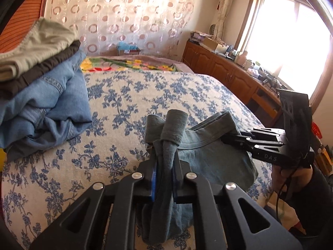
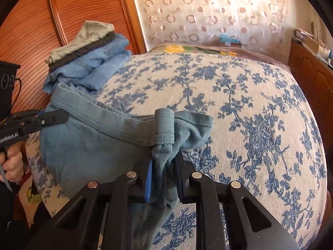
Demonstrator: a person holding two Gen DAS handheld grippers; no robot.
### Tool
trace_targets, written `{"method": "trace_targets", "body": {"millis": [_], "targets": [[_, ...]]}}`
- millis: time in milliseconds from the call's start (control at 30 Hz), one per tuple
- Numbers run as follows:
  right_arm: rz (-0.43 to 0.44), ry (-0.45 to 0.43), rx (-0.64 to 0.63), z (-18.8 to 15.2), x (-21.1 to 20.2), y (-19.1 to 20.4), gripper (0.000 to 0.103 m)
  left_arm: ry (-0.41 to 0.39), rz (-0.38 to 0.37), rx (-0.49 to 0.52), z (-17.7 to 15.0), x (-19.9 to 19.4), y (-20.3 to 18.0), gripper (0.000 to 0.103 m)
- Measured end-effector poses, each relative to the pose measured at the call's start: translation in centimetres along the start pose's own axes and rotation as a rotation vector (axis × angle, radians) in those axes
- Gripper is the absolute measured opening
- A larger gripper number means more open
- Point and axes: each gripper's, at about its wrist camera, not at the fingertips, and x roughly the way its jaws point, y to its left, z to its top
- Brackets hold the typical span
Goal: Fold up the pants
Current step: 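Lift the folded shorts with the left tool and carry them onto the clothes stack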
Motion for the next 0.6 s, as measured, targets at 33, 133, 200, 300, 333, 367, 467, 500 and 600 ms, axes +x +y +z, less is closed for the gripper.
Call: {"method": "trace_targets", "body": {"millis": [33,133,200,300,333,367,467,500,600], "targets": [[0.005,-0.017,-0.006,0.4,-0.5,0.3,0.015,-0.011,0.006,0.001,0.1,-0.4,0.0,0.007],[-0.004,-0.06,-0.047,1.4,-1.9,1.5,0.014,-0.038,0.043,0.02,0.5,-1.3,-0.2,0.007],[0.0,-0.085,-0.073,2.1,-2.7,2.4,0.014,-0.057,0.053,0.024,0.9,-2.0,-0.2,0.007],[-0.004,-0.116,-0.105,3.1,-3.7,3.4,0.014,-0.089,0.058,0.026,1.5,-3.2,-0.2,0.007],[-0.004,-0.125,-0.113,3.4,-4.1,3.5,0.014,-0.1,0.06,0.025,1.7,-3.6,-0.1,0.007],[-0.003,-0.133,-0.119,3.7,-4.3,3.8,0.014,-0.113,0.064,0.025,1.8,-4.0,0.0,0.007],[-0.001,-0.155,-0.132,4.8,-4.9,4.2,0.014,-0.141,0.073,0.028,2.3,-5.1,0.2,0.007],[-0.001,-0.162,-0.138,5.2,-5.1,4.4,0.014,-0.146,0.078,0.03,2.5,-5.3,0.2,0.007],[-0.001,-0.178,-0.155,6.2,-5.5,4.8,0.014,-0.154,0.117,0.045,3.0,-5.7,0.6,0.007]]}}
